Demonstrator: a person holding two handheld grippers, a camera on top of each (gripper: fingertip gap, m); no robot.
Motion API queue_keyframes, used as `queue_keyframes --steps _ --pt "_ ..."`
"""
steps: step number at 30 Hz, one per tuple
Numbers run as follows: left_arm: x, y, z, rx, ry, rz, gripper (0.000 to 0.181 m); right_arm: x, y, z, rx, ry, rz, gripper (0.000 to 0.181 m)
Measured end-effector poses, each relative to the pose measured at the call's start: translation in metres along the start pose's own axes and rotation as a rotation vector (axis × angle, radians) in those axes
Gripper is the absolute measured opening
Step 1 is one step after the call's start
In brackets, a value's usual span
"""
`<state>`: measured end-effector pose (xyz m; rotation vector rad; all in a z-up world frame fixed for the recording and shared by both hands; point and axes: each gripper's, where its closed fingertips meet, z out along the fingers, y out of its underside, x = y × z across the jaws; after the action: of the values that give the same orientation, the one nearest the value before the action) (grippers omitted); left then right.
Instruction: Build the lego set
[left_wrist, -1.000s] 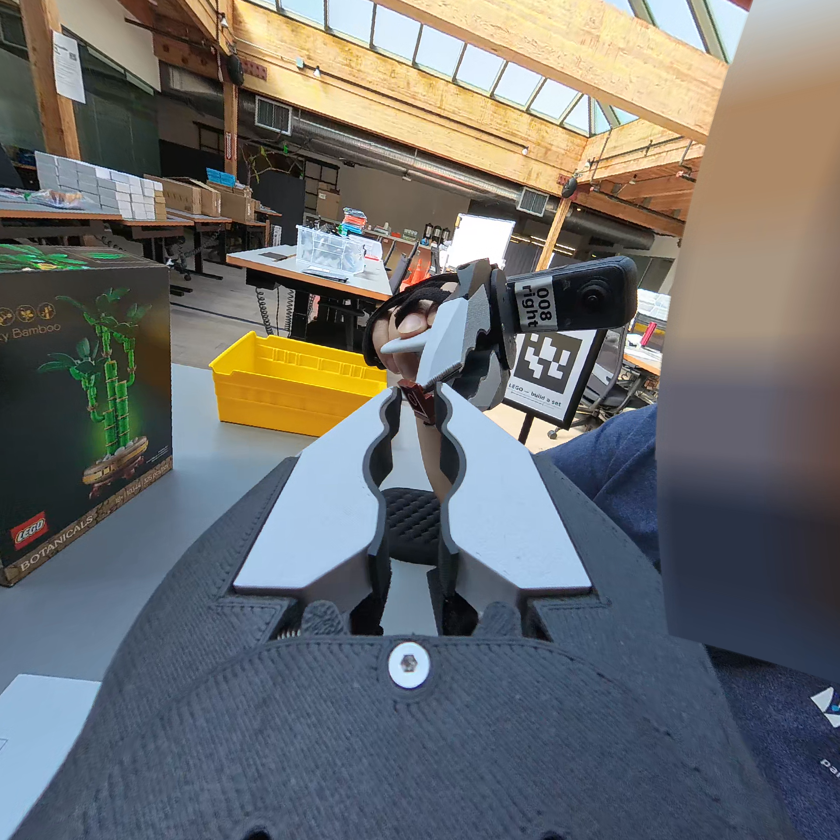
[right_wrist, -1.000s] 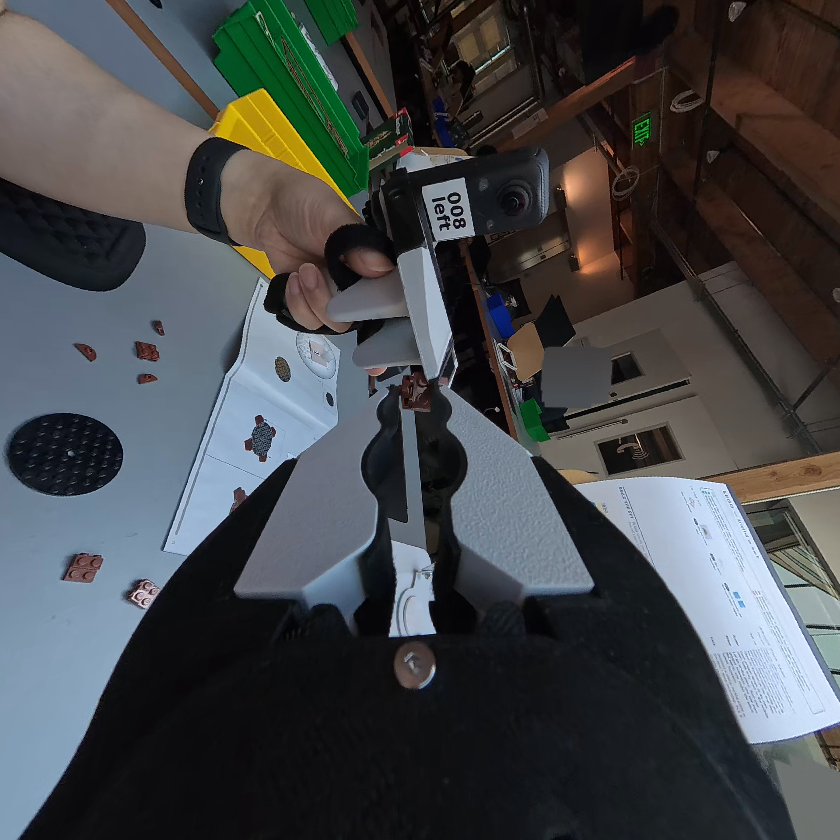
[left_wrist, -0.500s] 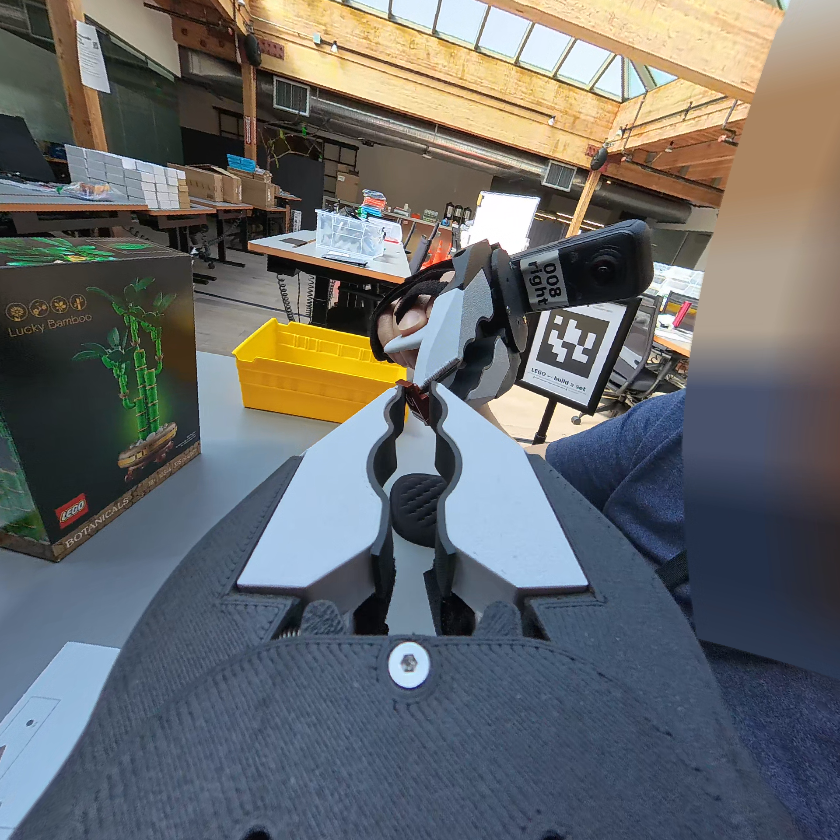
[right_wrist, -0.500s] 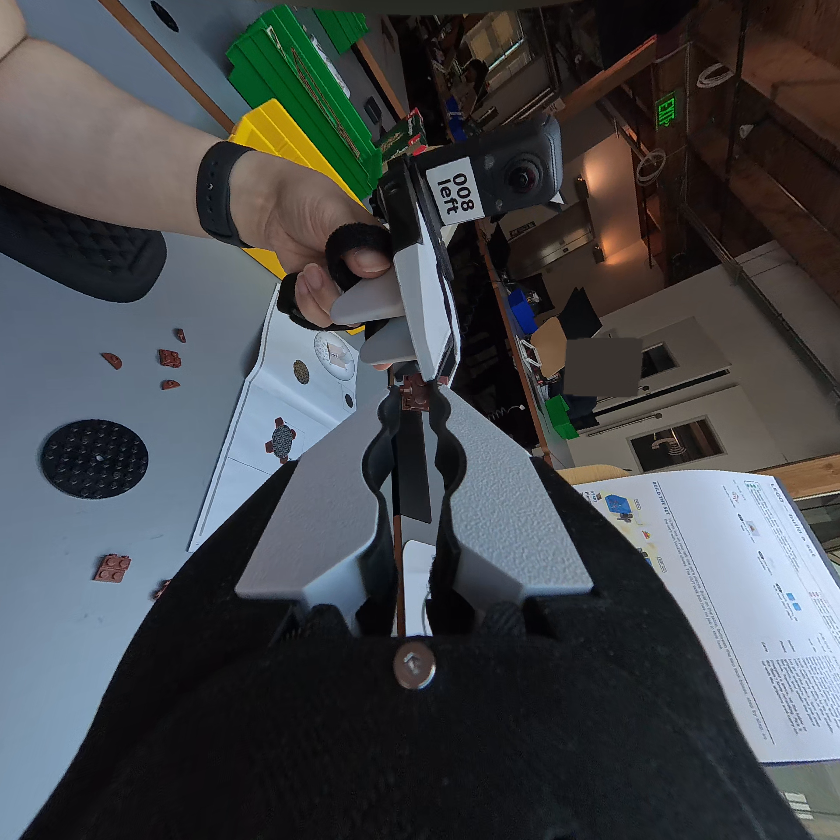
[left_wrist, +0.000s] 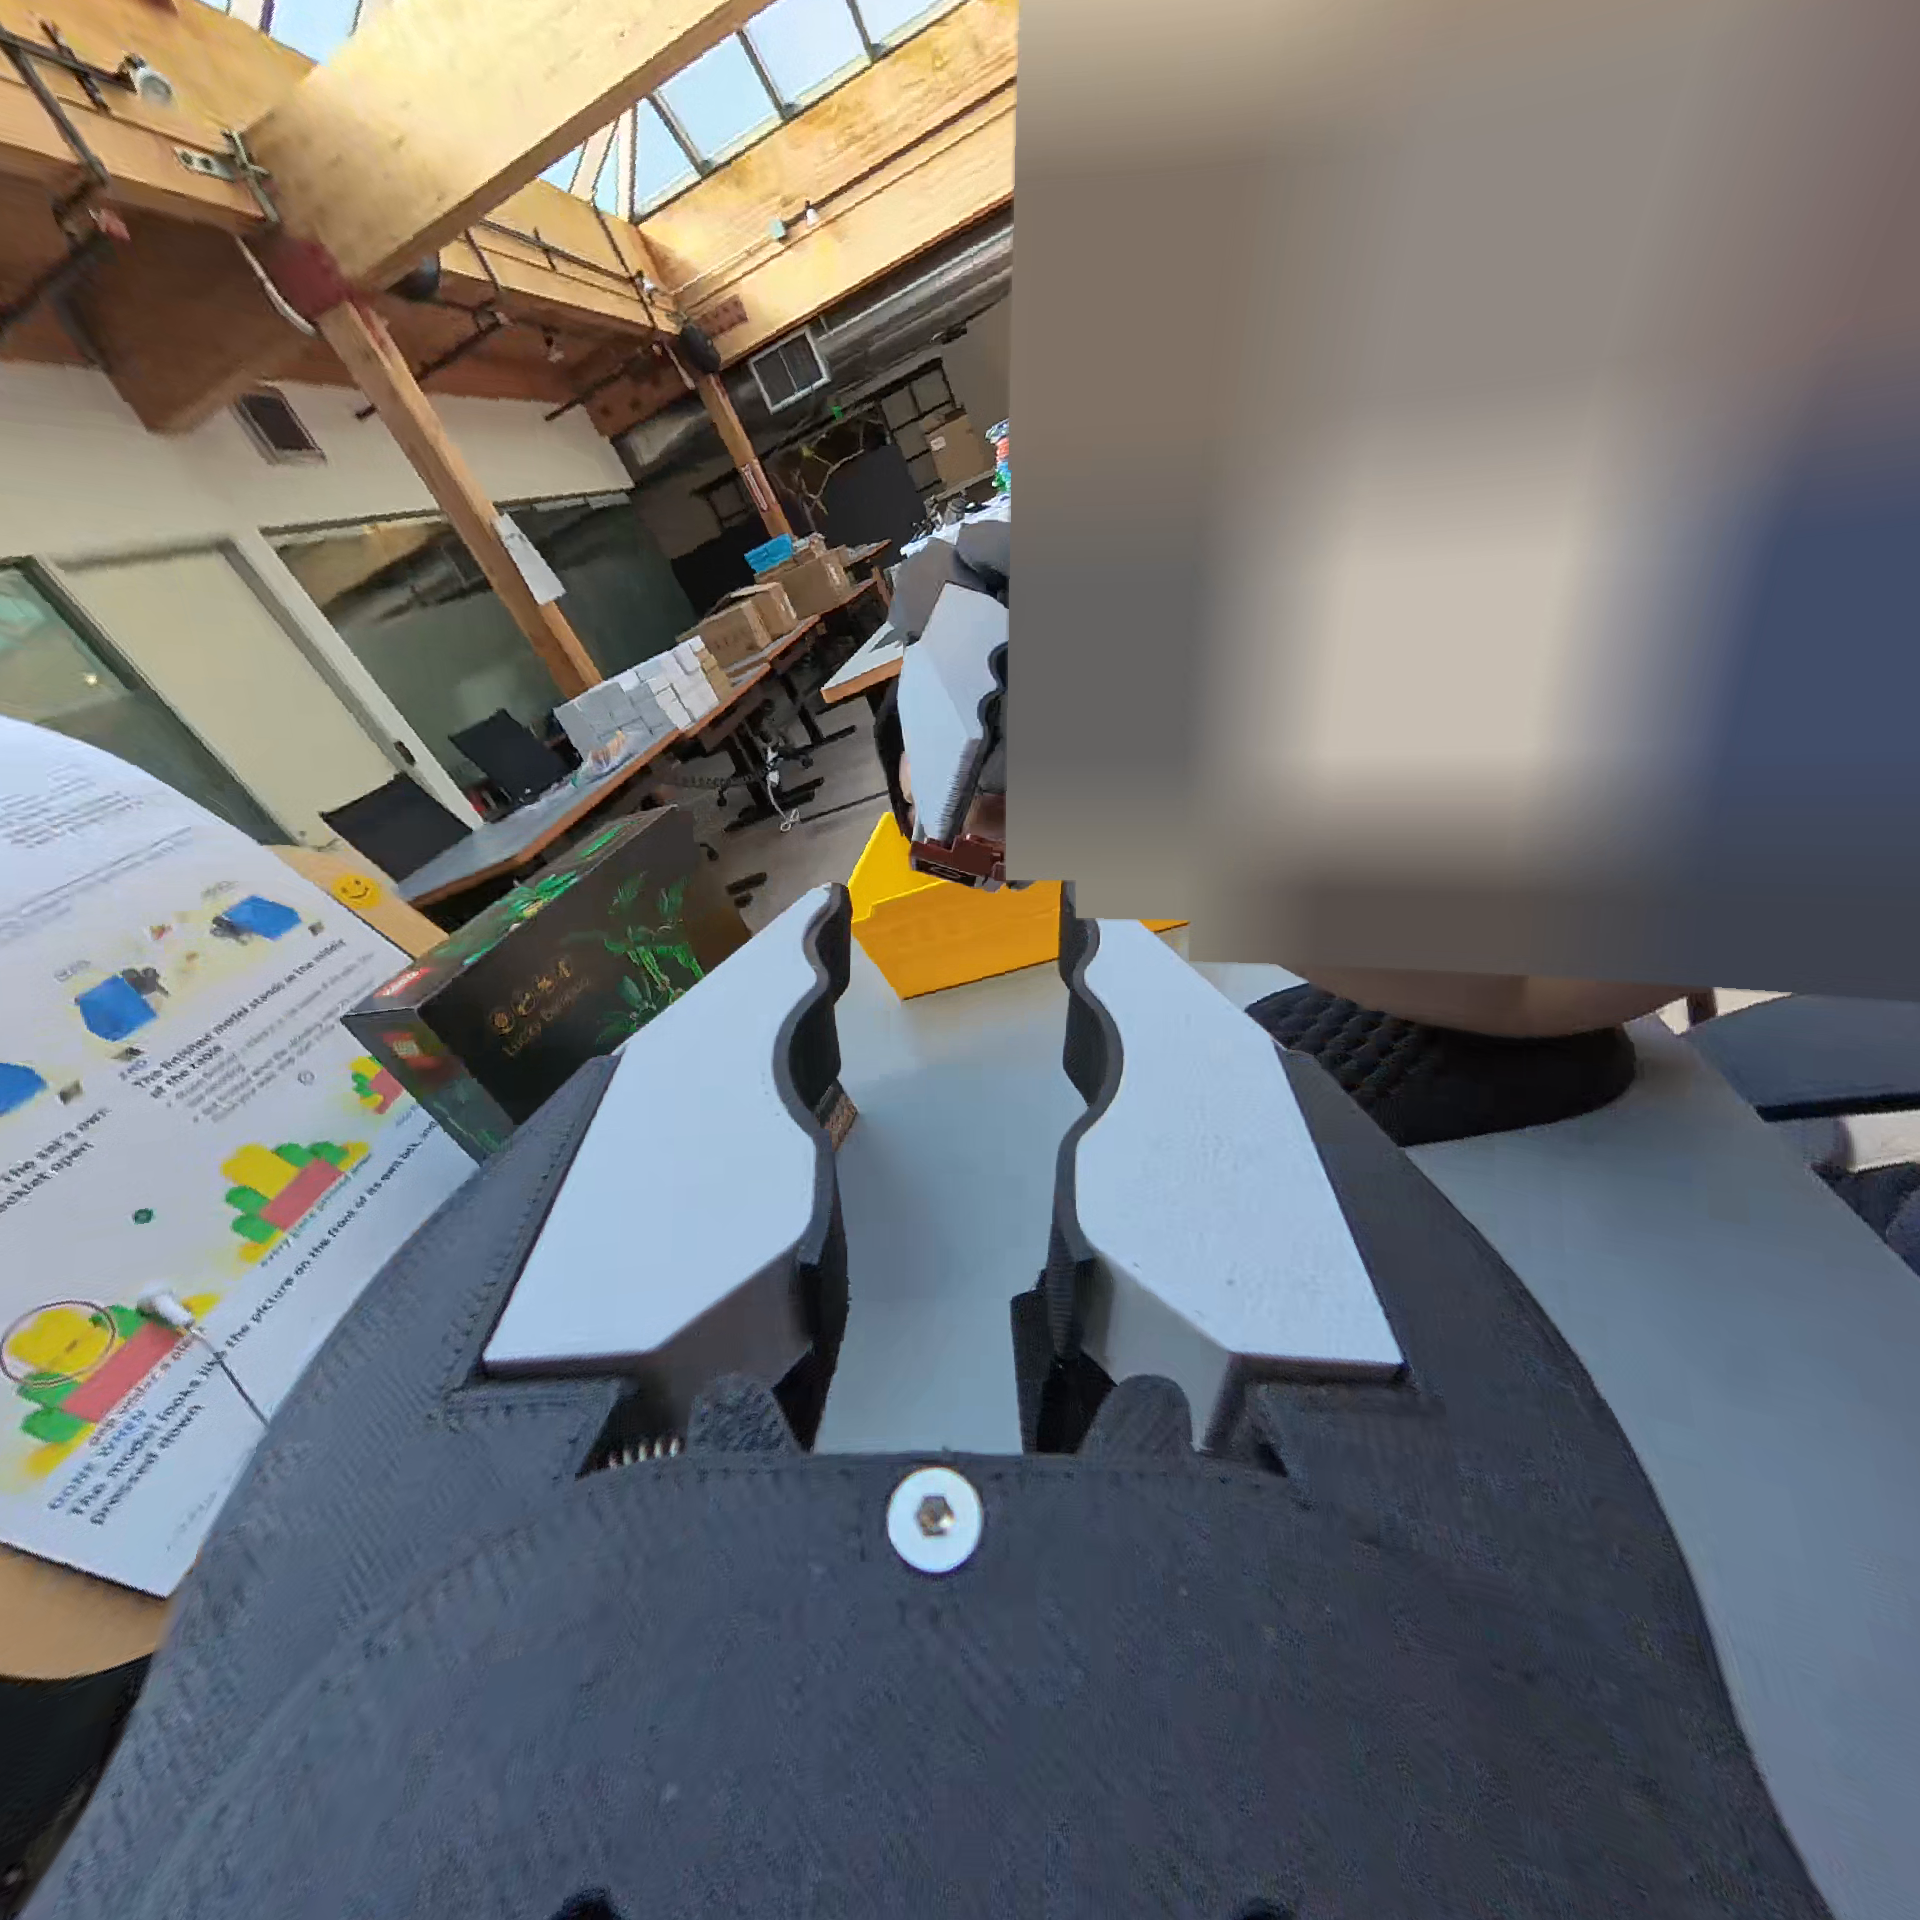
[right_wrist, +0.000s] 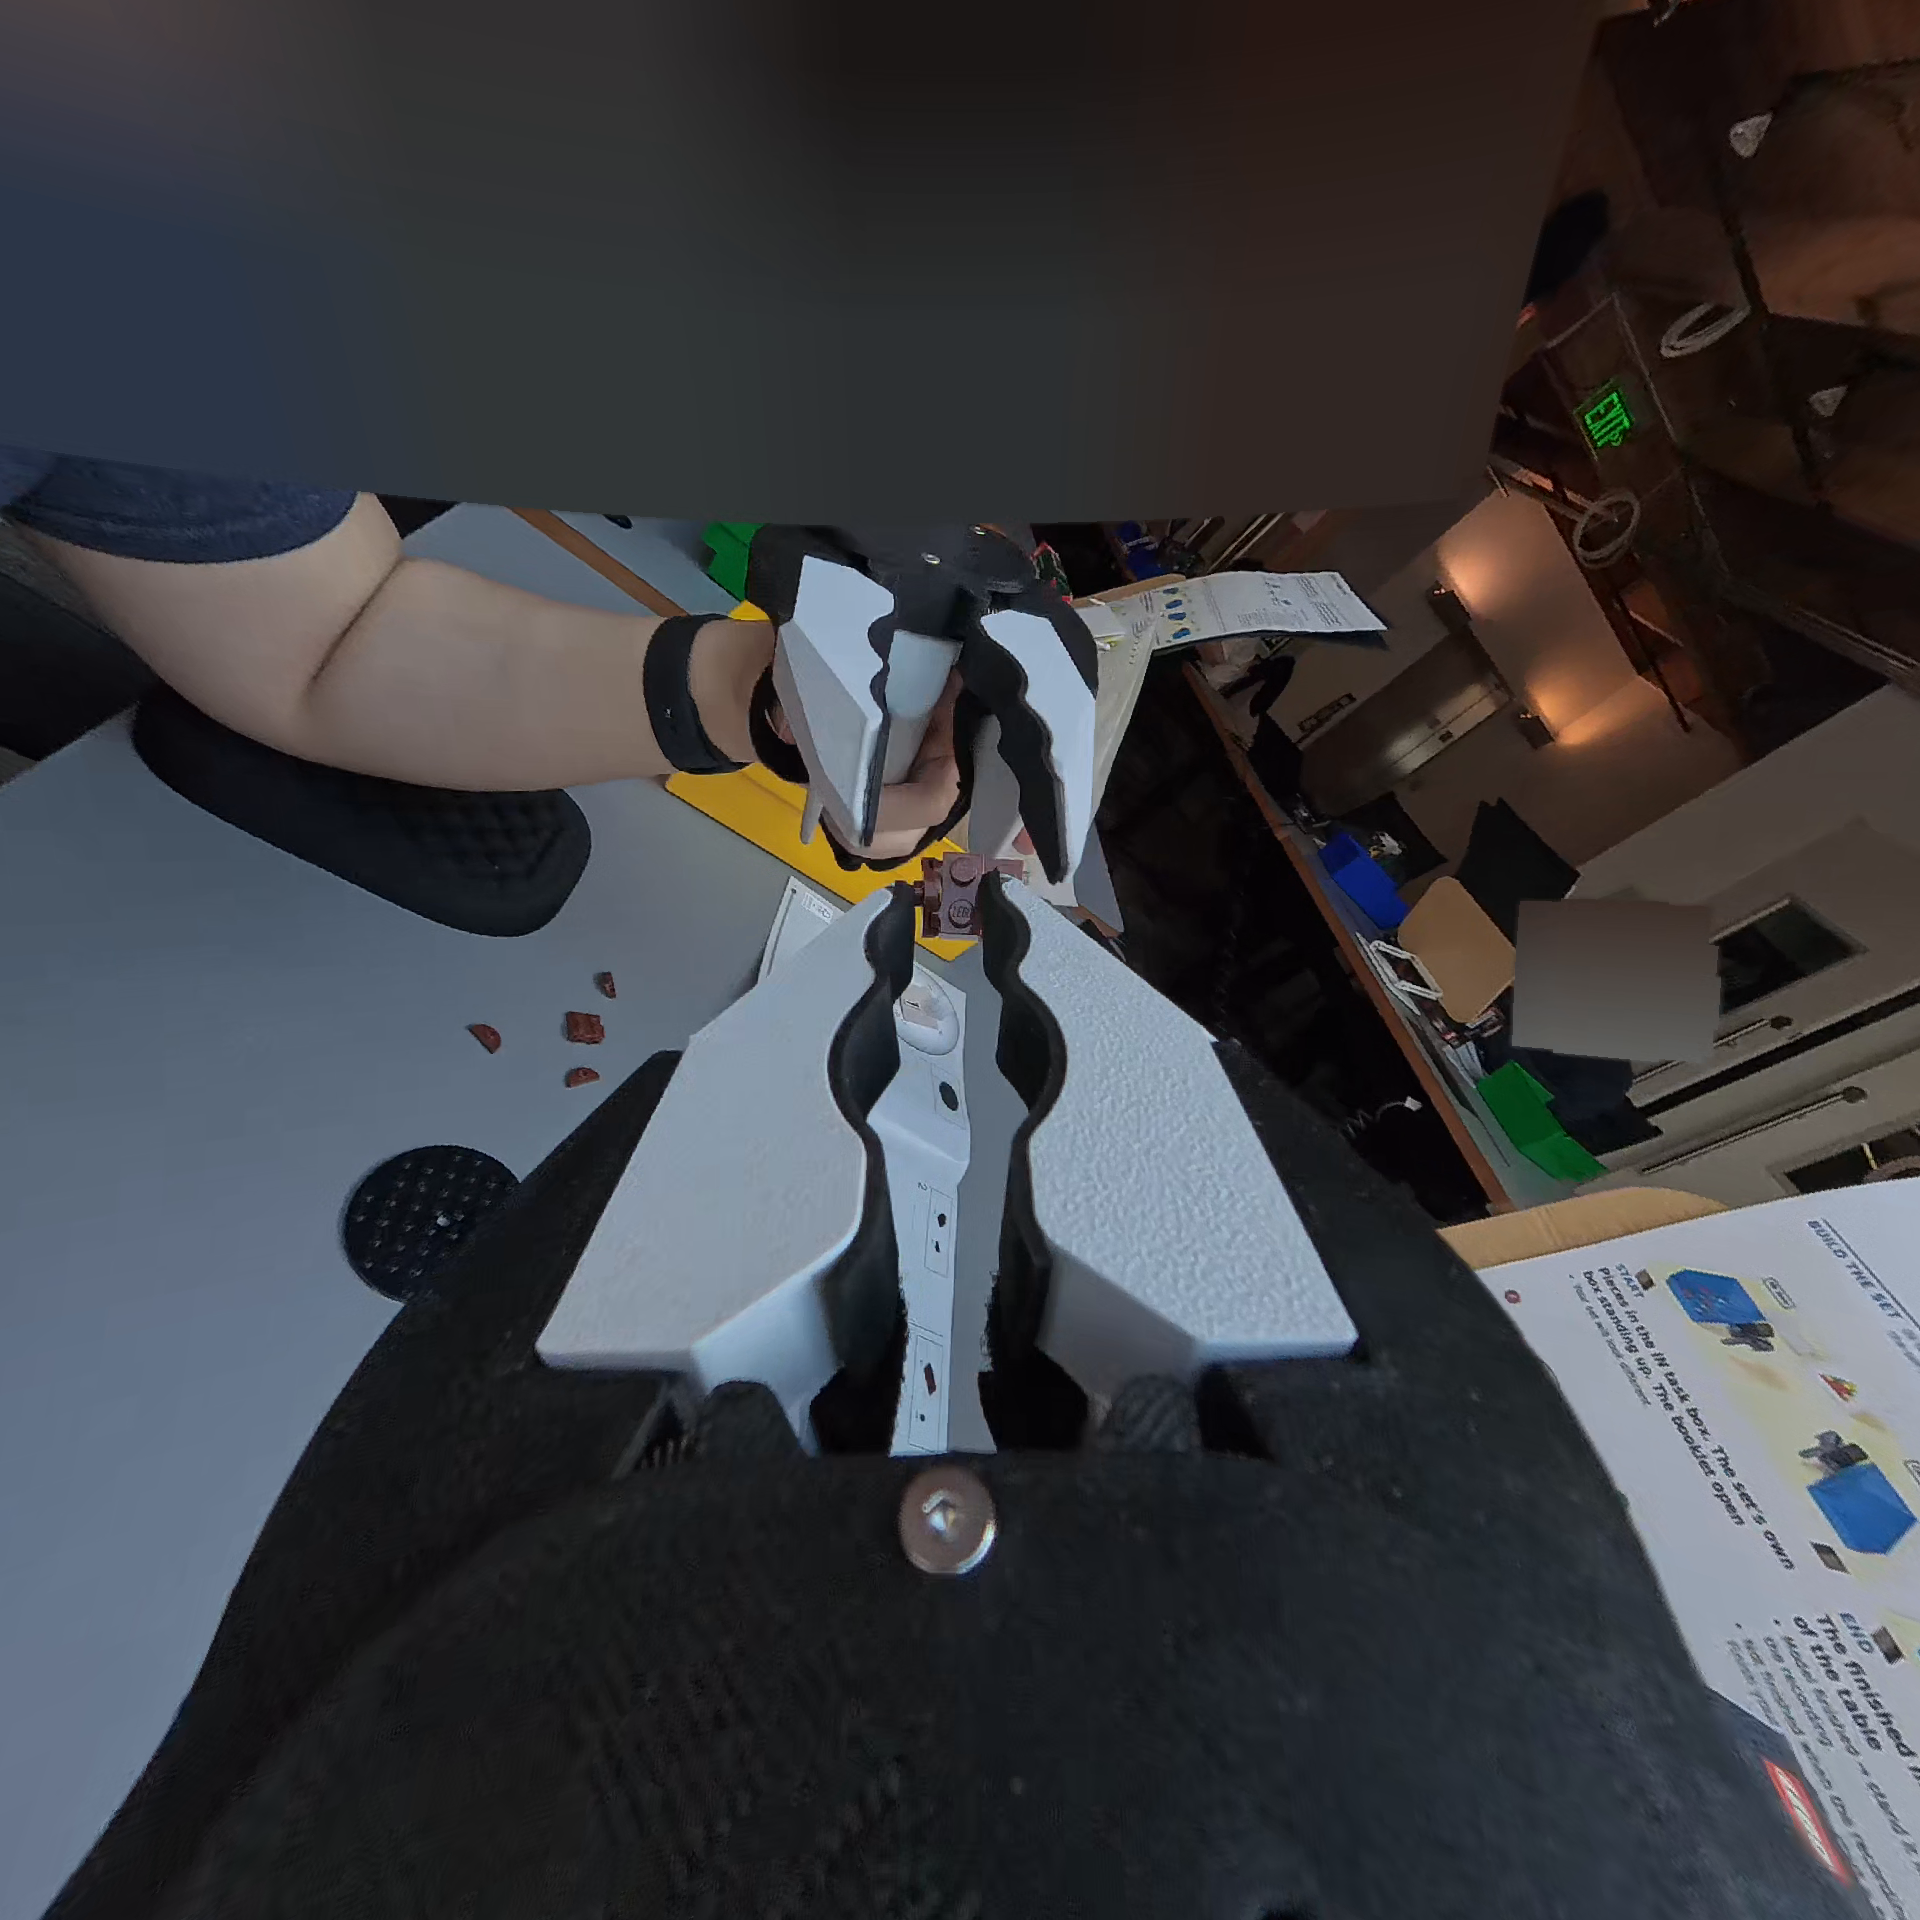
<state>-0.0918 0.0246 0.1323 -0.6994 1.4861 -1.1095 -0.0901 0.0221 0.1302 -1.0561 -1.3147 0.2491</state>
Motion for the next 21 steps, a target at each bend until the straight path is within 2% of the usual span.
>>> queue_keyframes --steps 3,7,12,21 --pt "0.000 0.011 0.005 -0.098 -0.062 0.116 0.037 -0.005 0.000 0.002 0.009 -0.031 0.009 0.013" --pt "0.010 0.004 0.006 -0.067 -0.029 0.160 0.025 -0.009 0.003 0.004 -0.020 -0.049 0.000 0.013" --pt "0.014 0.013 0.007 -0.130 -0.021 0.213 0.020 -0.015 0.003 0.005 -0.014 -0.079 0.002 0.013" --pt "0.020 0.013 0.008 -0.120 -0.002 0.251 0.019 -0.020 0.002 0.003 -0.021 -0.113 0.011 0.013"
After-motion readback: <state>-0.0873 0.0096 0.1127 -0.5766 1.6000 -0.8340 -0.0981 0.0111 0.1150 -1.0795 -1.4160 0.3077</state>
